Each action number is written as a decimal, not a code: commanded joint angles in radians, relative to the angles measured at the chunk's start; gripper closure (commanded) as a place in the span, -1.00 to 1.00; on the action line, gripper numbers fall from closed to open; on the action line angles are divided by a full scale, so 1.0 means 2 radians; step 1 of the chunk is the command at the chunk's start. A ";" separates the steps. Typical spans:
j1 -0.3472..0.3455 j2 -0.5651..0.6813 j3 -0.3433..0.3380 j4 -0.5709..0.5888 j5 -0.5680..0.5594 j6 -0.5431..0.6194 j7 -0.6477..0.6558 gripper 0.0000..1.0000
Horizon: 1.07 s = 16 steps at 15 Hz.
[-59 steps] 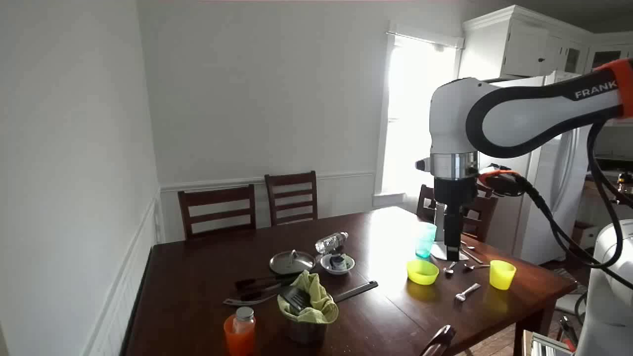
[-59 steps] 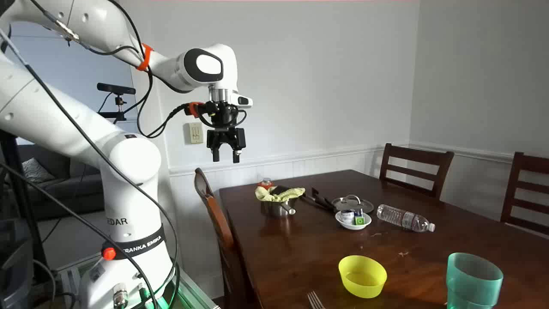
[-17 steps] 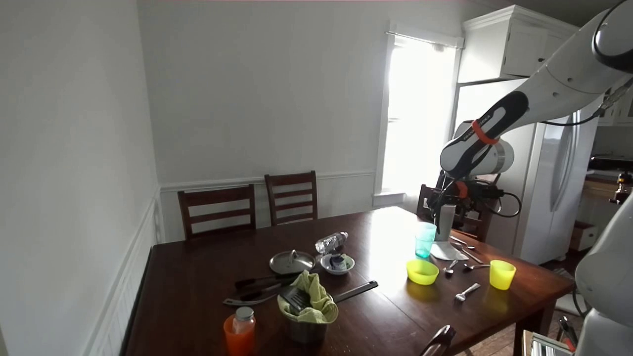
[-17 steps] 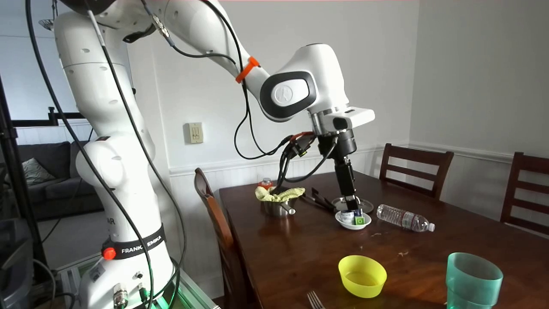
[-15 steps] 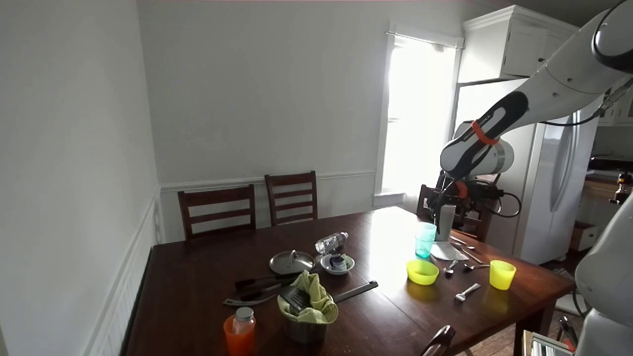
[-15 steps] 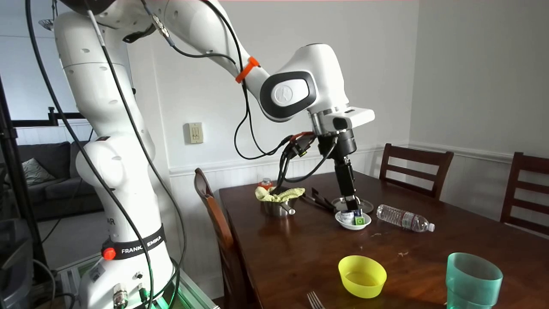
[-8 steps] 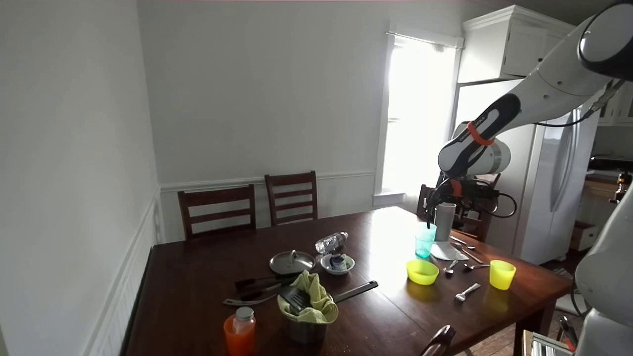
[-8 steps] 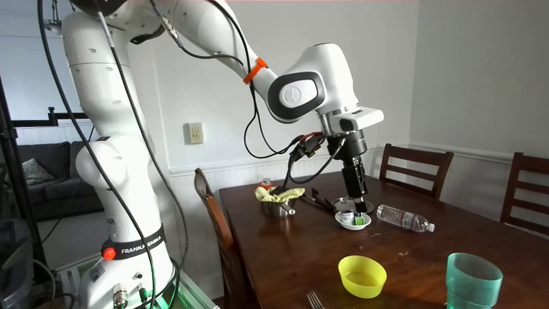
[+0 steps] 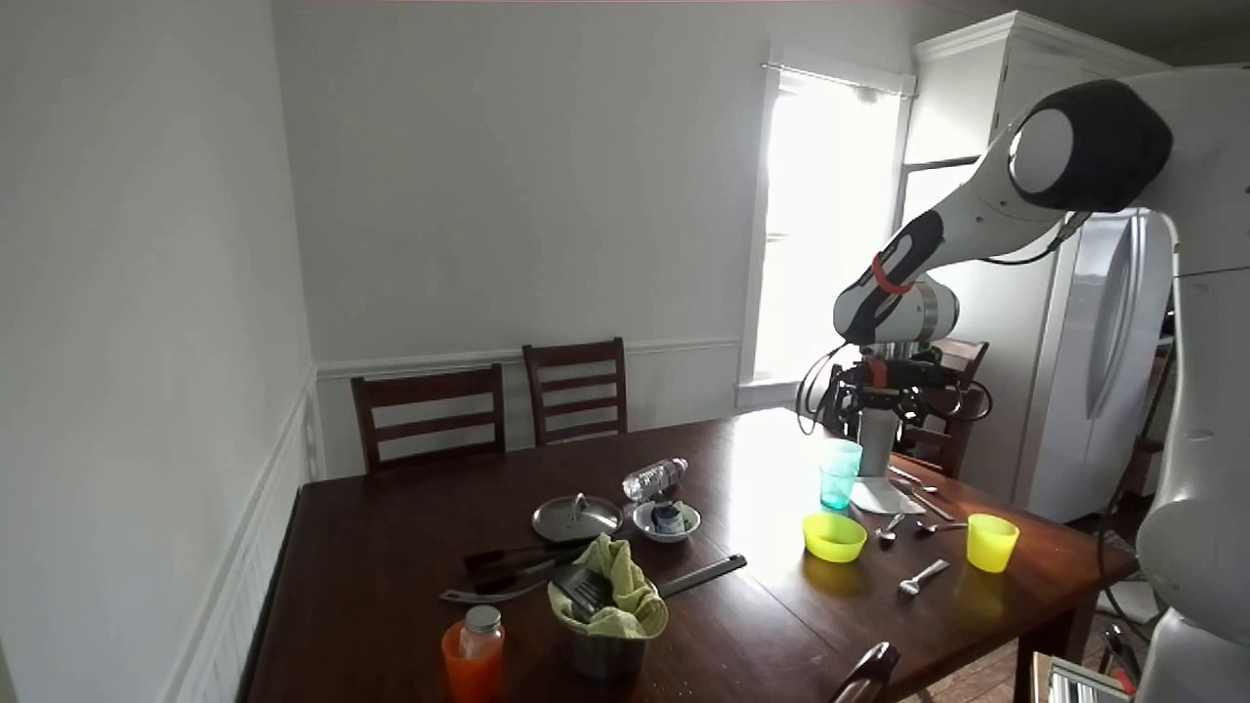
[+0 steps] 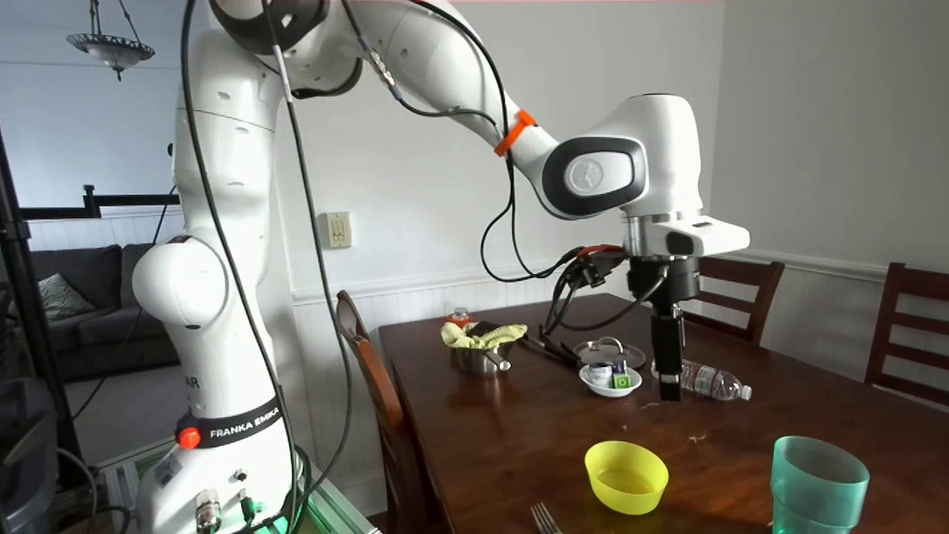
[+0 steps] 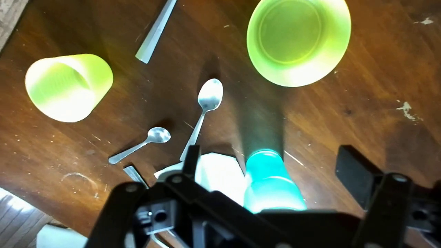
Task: Pick up the green cup and use it to push the yellow bowl a little to the left, put the green cup in the yellow bowl, pick up the silver fork and put it in the green cup
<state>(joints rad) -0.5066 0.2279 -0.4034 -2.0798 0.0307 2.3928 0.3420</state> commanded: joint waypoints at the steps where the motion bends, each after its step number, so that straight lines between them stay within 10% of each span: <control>1: -0.013 0.070 -0.012 0.093 0.031 -0.067 -0.044 -1.00; 16: -0.141 0.190 0.065 0.227 0.169 -0.020 -0.151 -1.00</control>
<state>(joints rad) -0.7400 0.5611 -0.3132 -1.6895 0.3120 2.3576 0.0535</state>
